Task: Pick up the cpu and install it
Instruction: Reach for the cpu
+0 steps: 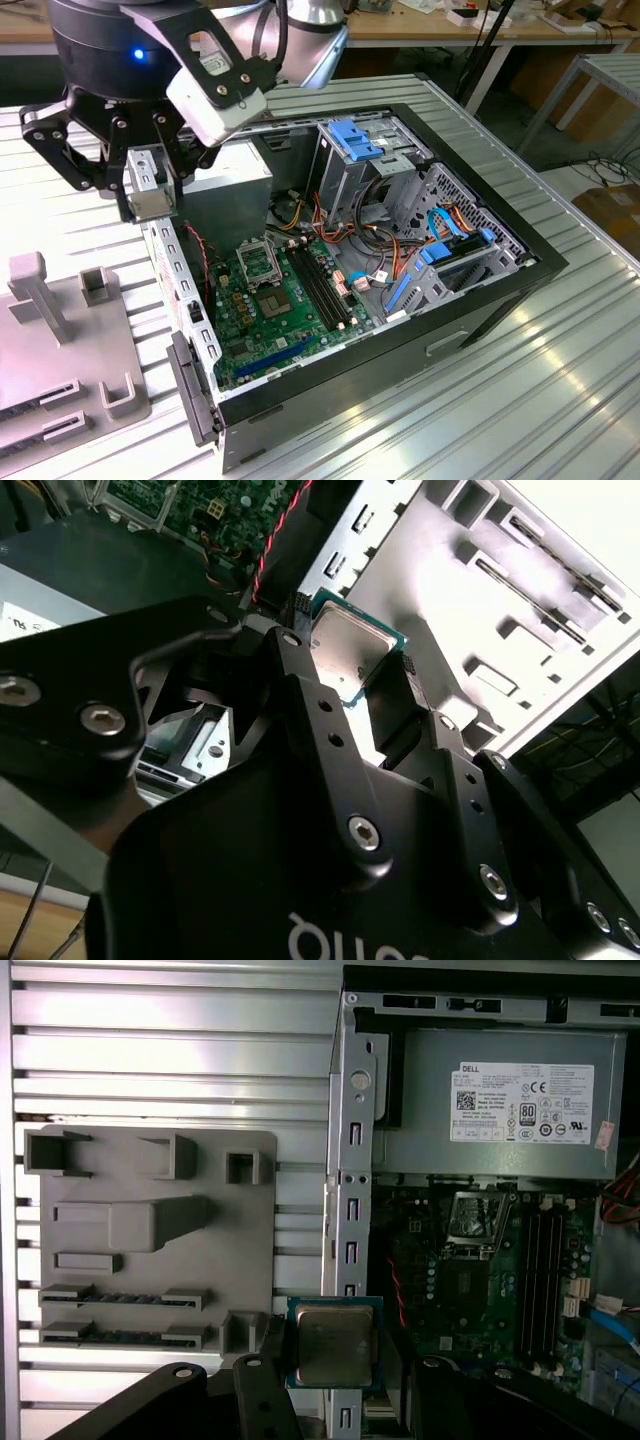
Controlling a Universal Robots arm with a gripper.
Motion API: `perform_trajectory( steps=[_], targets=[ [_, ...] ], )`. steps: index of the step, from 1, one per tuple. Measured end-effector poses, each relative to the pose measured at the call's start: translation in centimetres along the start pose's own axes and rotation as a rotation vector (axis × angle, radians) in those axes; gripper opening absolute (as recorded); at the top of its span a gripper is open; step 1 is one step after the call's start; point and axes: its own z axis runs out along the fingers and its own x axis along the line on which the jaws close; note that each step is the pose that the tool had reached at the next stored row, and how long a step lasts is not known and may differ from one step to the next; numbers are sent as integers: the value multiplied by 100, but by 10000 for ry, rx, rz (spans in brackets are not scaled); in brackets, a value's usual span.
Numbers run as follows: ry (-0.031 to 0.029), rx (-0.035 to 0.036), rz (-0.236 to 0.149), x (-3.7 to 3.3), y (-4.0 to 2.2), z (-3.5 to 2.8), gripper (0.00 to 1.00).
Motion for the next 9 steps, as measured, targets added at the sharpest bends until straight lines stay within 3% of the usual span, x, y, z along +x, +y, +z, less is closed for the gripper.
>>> perform_trajectory(
  steps=[9],
  targets=[
    [0,6,0,-184,-5,0,47]
  ],
)
